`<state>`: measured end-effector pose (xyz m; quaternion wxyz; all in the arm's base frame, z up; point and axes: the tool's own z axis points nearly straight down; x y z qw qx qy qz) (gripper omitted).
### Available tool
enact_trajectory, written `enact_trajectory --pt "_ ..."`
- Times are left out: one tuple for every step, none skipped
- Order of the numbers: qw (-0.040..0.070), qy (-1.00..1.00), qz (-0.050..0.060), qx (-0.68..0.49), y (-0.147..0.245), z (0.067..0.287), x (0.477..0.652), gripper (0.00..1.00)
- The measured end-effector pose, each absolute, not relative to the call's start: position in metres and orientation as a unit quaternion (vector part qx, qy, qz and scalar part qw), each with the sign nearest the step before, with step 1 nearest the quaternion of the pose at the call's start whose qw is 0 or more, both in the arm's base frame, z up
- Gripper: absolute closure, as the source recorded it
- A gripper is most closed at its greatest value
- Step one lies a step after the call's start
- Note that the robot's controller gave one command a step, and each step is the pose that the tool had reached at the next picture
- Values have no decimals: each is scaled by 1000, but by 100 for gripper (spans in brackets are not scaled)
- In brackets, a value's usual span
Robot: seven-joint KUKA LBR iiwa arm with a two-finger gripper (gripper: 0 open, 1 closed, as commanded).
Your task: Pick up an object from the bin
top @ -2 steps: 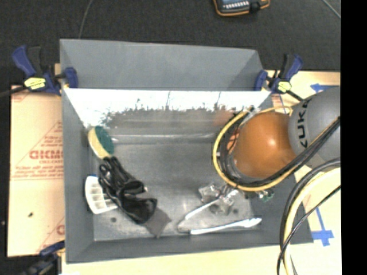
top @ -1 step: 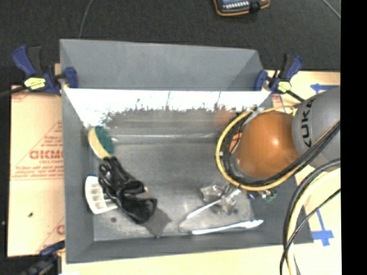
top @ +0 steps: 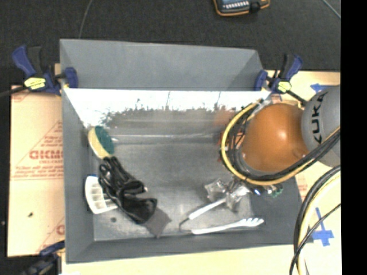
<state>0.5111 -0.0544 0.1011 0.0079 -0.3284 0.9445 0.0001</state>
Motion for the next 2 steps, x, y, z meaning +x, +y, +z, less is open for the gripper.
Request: enact_trajectory --pt "12 954 -1 -298 -57 111 525 100" --pt "10 952 -1 -305 -67 200 516 100"
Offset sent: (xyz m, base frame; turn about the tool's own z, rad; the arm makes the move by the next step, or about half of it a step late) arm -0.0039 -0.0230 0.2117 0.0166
